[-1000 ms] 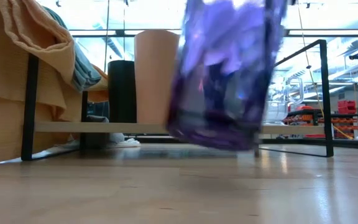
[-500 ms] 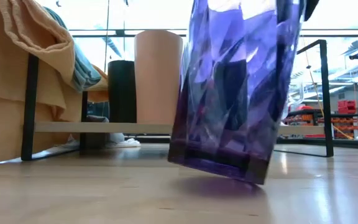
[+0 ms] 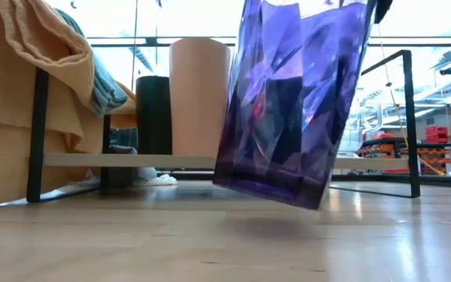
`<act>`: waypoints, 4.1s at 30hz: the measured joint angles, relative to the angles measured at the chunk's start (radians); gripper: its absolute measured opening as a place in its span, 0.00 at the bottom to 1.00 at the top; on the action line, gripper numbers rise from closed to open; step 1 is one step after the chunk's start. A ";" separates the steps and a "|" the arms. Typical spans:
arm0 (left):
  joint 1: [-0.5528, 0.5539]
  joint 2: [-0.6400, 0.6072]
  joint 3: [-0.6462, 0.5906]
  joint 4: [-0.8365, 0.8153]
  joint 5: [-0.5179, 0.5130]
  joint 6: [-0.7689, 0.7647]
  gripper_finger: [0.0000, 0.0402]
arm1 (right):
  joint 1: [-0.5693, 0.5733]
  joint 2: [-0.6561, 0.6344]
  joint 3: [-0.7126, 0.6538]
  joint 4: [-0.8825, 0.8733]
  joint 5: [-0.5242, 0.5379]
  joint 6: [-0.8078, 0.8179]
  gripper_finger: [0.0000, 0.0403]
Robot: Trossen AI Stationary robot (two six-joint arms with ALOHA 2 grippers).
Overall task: Stack small to large cups/mugs on shelf
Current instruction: Put the violet cup on the shelf, then put the purple cup on the shelf
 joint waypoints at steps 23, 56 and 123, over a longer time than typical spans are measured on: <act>0.000 -0.001 0.000 0.000 0.000 0.005 0.22 | -0.033 -0.001 0.002 -0.044 -0.018 0.089 0.14; 0.002 -0.002 0.002 0.034 0.000 0.027 0.26 | 0.131 -0.062 0.375 -0.214 -0.079 0.436 0.25; -0.026 0.174 0.000 0.058 -0.091 -0.030 0.42 | 0.311 -0.208 0.361 -0.217 0.046 1.127 0.18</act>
